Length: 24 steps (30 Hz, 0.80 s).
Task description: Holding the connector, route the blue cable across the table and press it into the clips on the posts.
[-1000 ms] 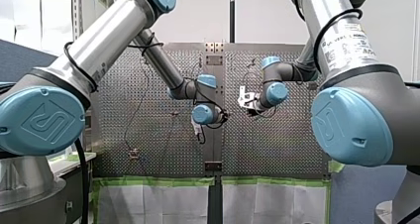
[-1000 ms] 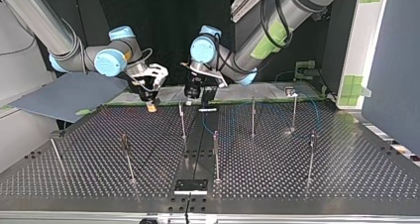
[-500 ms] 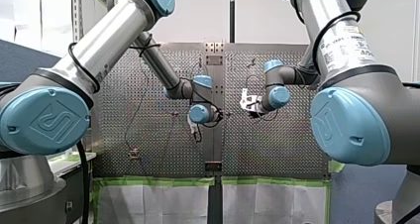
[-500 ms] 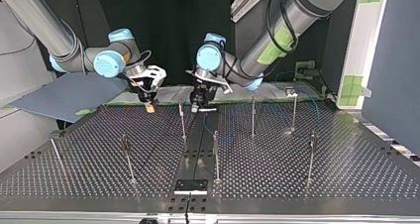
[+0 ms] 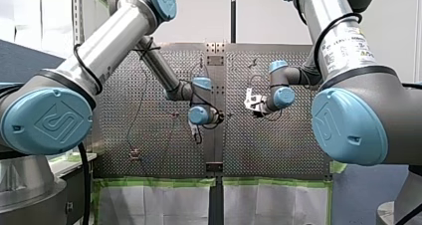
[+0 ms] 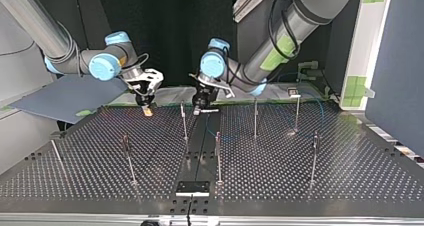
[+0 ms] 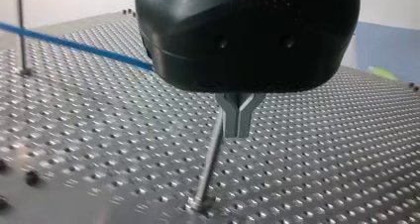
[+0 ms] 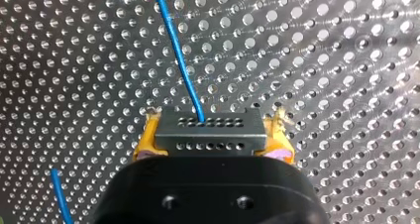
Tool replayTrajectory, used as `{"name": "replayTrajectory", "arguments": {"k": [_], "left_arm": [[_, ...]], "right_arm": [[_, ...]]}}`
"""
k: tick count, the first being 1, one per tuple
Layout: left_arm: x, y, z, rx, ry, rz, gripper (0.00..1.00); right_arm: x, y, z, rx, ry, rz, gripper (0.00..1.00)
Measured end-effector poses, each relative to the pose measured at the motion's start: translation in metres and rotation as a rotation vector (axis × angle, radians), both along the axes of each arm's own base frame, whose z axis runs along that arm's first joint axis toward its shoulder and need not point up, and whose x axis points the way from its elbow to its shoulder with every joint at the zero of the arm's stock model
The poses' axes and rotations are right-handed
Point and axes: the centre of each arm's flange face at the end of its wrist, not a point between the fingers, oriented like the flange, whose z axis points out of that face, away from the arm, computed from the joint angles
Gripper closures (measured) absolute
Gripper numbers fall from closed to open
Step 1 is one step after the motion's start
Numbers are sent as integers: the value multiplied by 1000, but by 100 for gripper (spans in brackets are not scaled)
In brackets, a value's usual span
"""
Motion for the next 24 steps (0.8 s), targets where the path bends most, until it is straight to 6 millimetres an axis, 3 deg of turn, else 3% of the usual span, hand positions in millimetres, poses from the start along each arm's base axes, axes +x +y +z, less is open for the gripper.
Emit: {"name": "replayTrajectory", "arguments": {"k": [8, 17, 19, 20, 21, 22, 23, 24], "left_arm": [[21, 2, -18, 13, 32, 28, 100], [48, 14, -3, 41, 31, 75, 100], [50, 11, 2, 46, 29, 75, 76], [51, 10, 5, 48, 28, 74, 76], [51, 8, 6, 52, 28, 72, 64], [51, 6, 8, 59, 30, 69, 44], [50, 5, 8, 67, 31, 66, 44], [49, 3, 8, 74, 34, 64, 37]], "right_arm": [[-7, -11, -5, -3, -7, -11, 100], [-9, -28, 0, -22, -17, -19, 100], [-8, -30, 2, -26, -21, -19, 100], [-8, -31, 3, -27, -22, -18, 100], [-8, -32, 4, -28, -23, -18, 100], [-8, -32, 4, -29, -23, -18, 100], [-8, -32, 4, -29, -24, -19, 100], [-8, -33, 4, -29, -24, -19, 100]]}}
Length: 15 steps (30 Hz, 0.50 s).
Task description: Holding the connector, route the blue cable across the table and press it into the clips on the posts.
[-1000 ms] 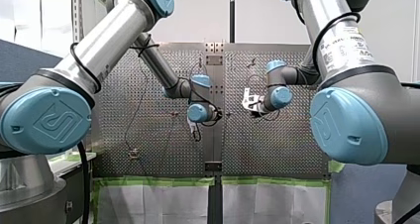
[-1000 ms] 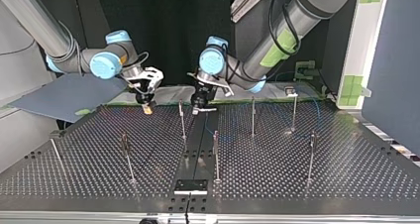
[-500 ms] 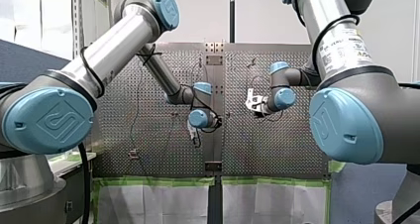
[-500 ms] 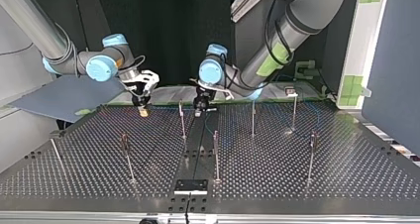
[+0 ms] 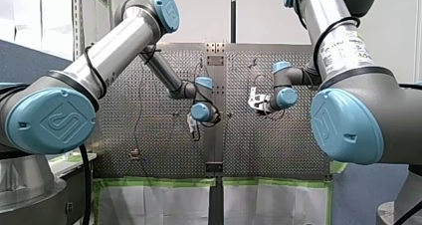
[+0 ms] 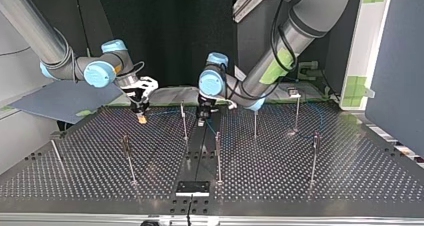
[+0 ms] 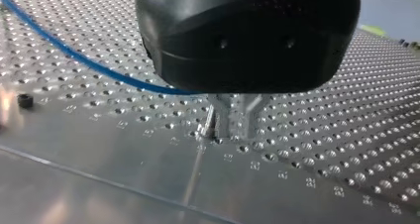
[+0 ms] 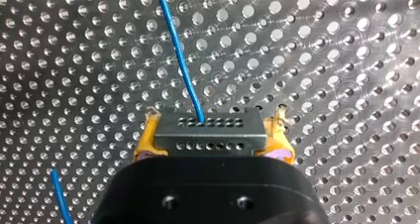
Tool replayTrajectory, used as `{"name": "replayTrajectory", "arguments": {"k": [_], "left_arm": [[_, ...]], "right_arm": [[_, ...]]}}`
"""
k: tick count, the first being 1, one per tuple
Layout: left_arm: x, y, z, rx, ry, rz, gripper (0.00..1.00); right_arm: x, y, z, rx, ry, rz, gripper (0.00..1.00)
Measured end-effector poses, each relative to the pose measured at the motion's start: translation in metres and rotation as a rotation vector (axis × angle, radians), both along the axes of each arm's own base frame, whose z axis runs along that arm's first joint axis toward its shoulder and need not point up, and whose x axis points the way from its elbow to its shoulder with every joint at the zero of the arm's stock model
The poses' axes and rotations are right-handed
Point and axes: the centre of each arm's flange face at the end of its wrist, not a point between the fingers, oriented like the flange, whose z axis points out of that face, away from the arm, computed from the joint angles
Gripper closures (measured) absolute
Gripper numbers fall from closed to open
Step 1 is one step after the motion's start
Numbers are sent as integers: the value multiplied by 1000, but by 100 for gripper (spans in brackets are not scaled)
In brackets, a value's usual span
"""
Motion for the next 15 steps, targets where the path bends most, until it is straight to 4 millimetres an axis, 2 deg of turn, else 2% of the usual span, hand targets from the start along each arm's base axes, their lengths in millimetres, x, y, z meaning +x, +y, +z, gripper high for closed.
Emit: {"name": "replayTrajectory", "arguments": {"k": [1, 2, 3, 15], "left_arm": [[-2, -2, 0, 12, 5, -4, 16], [-3, -3, 0, 20, 8, -6, 16], [-5, -4, 0, 28, 12, -8, 0], [-29, -5, 0, 122, 88, 20, 0]], "right_arm": [[0, 0, 0, 0, 0, 0, 100], [0, 0, 0, 0, 0, 0, 100], [0, 0, 0, 0, 0, 0, 100], [0, 0, 0, 3, 0, 0, 100]]}}
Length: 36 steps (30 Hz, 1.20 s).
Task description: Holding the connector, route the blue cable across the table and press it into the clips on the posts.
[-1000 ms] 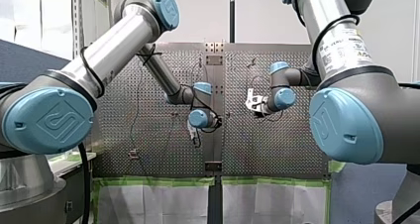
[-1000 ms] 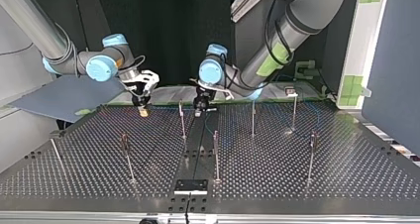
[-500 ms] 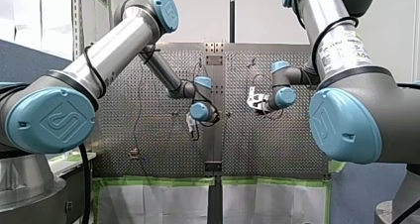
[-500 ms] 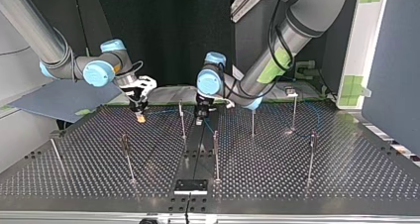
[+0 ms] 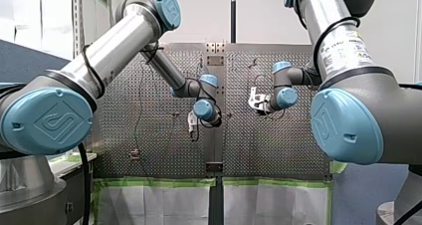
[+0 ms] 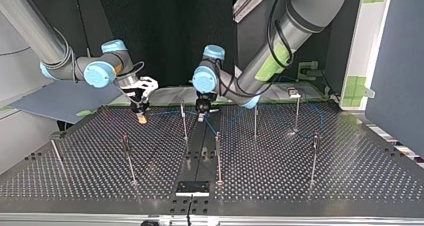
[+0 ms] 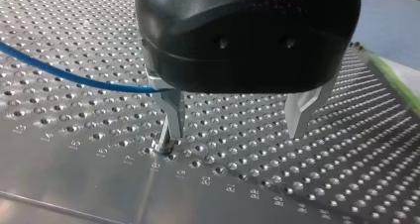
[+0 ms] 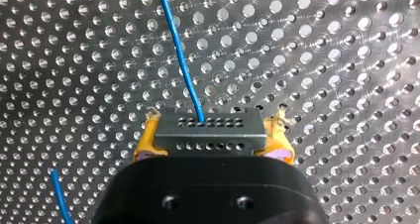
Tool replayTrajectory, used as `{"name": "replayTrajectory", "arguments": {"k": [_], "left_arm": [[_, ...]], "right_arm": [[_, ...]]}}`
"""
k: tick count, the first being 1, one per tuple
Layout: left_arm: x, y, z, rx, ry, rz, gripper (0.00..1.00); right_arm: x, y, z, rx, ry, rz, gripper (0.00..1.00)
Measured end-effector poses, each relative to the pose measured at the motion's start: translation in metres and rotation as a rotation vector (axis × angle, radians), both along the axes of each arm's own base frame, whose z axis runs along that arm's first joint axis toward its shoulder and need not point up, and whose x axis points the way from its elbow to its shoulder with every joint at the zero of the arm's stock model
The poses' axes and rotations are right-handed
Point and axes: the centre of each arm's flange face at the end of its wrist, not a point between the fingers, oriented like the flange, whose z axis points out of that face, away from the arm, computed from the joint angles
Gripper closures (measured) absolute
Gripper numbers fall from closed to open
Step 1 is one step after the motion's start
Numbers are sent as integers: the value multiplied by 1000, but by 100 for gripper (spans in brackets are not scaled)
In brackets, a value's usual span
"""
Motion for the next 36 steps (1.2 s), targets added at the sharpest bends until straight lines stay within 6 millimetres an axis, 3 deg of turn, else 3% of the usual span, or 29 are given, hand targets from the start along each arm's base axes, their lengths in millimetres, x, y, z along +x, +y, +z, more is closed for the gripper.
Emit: {"name": "replayTrajectory", "arguments": {"k": [9, 21, 30, 36], "left_arm": [[-30, 6, 17, 25, 21, -14, 0], [-89, -7, 42, 45, 17, -69, 0], [-115, -40, 75, -26, -74, -69, 0], [-127, -70, 71, -20, -76, -70, 0]], "right_arm": [[0, 1, 0, 5, 2, 0, 100], [-14, 1, -2, 59, 25, -20, 100], [-33, -1, -5, 91, 49, -44, 100], [-44, -7, -6, 81, 61, -42, 100]]}}
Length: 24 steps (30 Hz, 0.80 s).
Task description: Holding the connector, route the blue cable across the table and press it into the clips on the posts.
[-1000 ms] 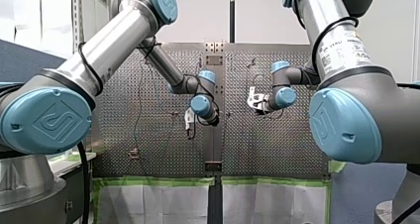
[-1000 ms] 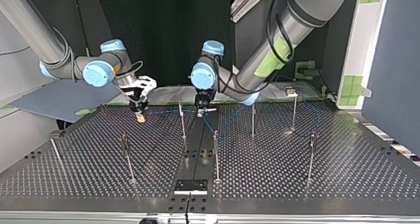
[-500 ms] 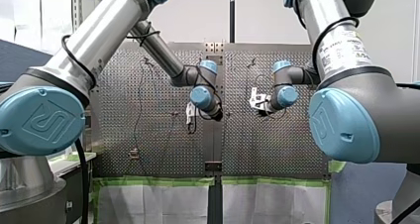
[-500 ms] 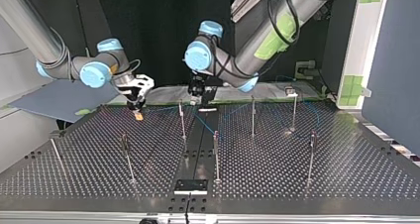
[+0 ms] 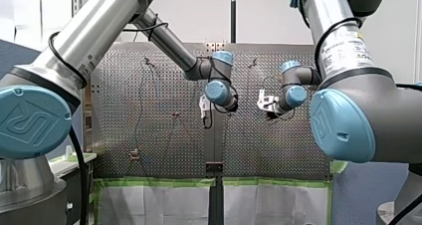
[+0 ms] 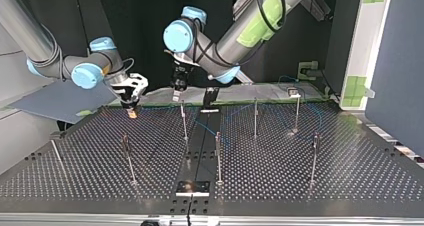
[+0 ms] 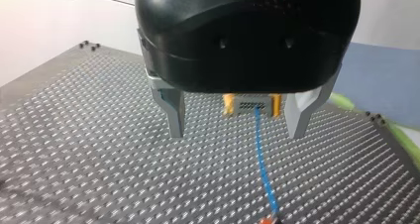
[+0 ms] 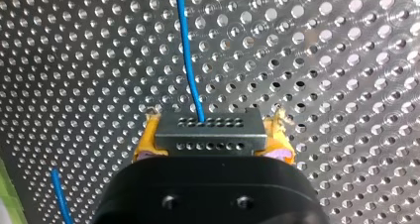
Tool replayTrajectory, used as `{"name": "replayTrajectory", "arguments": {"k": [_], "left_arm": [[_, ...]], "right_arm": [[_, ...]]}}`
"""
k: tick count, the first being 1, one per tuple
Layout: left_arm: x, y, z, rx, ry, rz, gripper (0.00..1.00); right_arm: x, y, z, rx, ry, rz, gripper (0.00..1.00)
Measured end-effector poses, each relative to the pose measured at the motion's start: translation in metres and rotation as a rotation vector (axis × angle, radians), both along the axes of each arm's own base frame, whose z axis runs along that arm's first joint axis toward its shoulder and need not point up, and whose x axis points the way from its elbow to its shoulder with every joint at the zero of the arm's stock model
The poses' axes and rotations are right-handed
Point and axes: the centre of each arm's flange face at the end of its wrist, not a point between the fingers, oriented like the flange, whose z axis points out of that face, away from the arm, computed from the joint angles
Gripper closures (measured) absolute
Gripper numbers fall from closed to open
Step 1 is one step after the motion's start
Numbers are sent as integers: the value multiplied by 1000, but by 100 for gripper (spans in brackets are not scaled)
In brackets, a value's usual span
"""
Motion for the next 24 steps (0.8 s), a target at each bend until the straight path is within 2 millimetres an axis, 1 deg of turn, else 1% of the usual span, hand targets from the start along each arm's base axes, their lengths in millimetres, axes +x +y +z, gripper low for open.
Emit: {"name": "replayTrajectory", "arguments": {"k": [10, 13, 15, 20, 24], "left_arm": [[-27, -44, -25, 52, 44, 0, 0], [-31, -54, -31, 57, 45, 5, 0], [-29, -58, -32, 54, 41, 18, 0], [-15, -62, -22, 28, 18, 59, 0], [-8, -67, -25, 29, 22, 76, 0]], "right_arm": [[-12, -6, 2, -19, 10, 55, 100], [-13, -7, 3, -25, 16, 71, 100], [-14, -7, 4, -28, 20, 76, 100], [-16, -7, 11, -42, 24, 80, 100], [-20, -4, 22, -54, 17, 83, 100]]}}
